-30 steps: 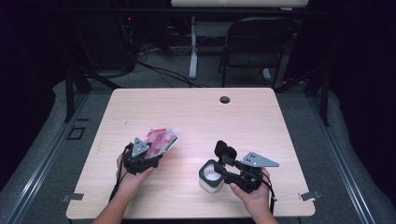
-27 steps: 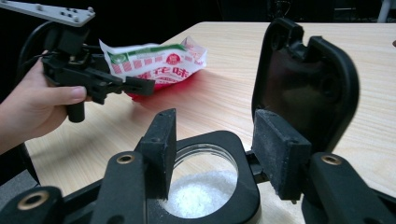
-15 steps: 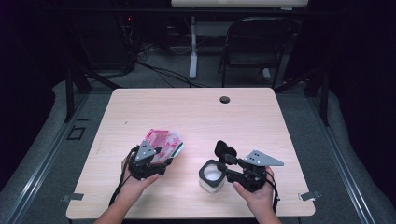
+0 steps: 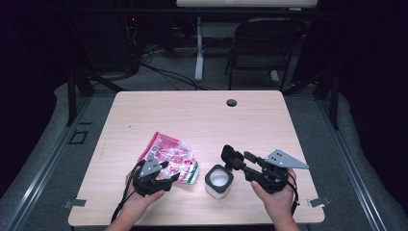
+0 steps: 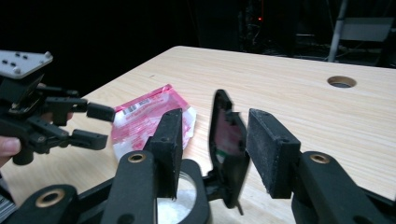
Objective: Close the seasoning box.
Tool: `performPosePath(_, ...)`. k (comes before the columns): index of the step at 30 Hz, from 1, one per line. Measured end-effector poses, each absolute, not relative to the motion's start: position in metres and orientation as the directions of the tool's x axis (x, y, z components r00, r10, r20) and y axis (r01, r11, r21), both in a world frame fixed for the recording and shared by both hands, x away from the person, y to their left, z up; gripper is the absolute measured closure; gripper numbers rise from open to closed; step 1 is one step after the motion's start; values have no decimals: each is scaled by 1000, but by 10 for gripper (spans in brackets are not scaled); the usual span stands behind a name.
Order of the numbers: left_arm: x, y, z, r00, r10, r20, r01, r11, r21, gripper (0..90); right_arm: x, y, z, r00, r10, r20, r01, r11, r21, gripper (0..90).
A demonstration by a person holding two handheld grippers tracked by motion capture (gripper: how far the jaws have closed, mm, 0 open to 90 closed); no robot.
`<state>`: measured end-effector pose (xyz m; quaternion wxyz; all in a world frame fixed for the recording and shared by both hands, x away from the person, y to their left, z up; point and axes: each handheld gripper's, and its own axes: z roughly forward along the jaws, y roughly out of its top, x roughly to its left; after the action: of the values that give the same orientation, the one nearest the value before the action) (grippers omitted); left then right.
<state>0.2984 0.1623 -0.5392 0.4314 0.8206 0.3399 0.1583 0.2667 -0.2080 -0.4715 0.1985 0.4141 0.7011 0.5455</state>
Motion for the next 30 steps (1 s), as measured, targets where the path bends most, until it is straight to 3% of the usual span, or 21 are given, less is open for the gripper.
performPosePath(9,304,167,-547,702,711,-43,443,-390,807,406,280,-210,-491,-564,803,192,428,86,900,572)
performPosePath(30,301,183,-549,669,742,-26,455,-383,804,418,299,-203,-507,-573,797,190,466,126,876,667)
